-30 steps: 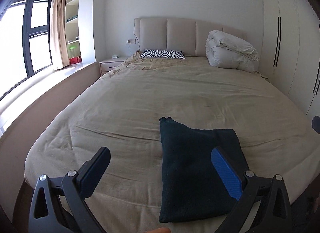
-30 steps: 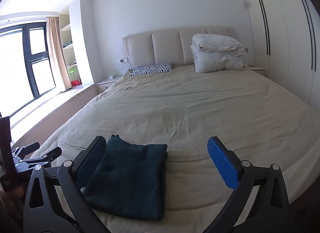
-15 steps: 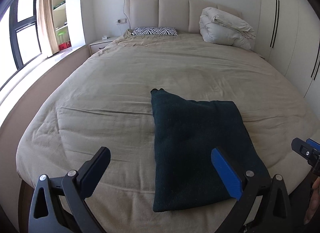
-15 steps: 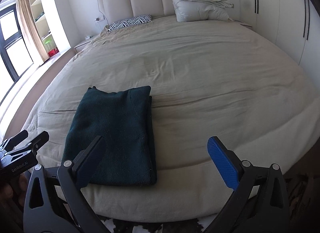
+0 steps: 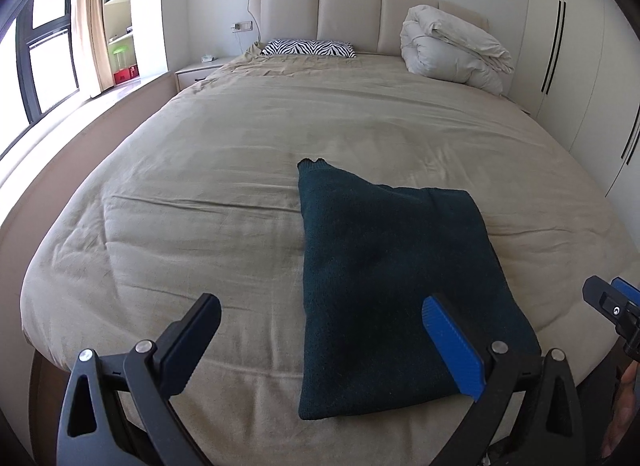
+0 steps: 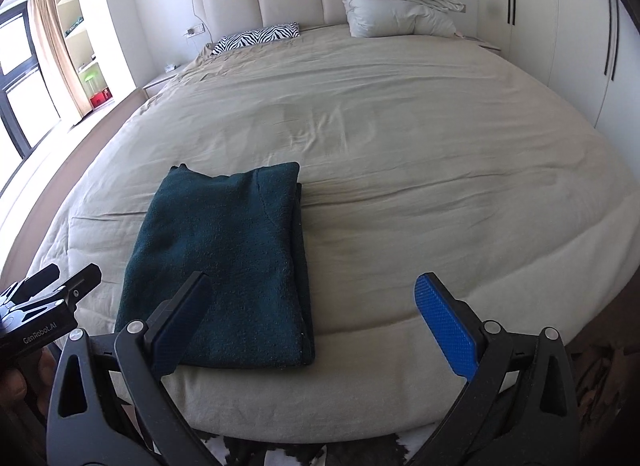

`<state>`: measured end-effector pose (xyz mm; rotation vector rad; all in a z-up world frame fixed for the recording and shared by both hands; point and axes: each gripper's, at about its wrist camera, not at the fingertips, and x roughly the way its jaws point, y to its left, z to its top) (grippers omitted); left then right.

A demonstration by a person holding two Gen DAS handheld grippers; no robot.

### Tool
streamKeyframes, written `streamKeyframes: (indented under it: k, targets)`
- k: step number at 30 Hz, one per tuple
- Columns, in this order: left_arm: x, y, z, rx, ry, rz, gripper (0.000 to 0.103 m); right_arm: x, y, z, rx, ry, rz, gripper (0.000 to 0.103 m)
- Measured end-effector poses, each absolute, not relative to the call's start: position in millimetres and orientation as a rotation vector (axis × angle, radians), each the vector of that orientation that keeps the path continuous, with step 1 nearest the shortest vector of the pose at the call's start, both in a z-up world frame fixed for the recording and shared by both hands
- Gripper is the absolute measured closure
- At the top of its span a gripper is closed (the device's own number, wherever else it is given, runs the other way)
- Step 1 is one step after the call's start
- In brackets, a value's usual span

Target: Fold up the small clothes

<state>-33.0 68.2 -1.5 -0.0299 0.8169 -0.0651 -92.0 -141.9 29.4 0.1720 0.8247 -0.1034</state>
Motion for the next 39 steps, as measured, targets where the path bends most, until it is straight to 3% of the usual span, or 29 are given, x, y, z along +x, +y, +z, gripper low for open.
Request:
streamKeyframes:
  k: [39]
  targets:
    - [-31.4, 69.1, -4.7, -0.036, 0.831, -0.070, 0.000, -78.8, -131.1, 23.9, 0.165, 0.852, -0.080, 0.000]
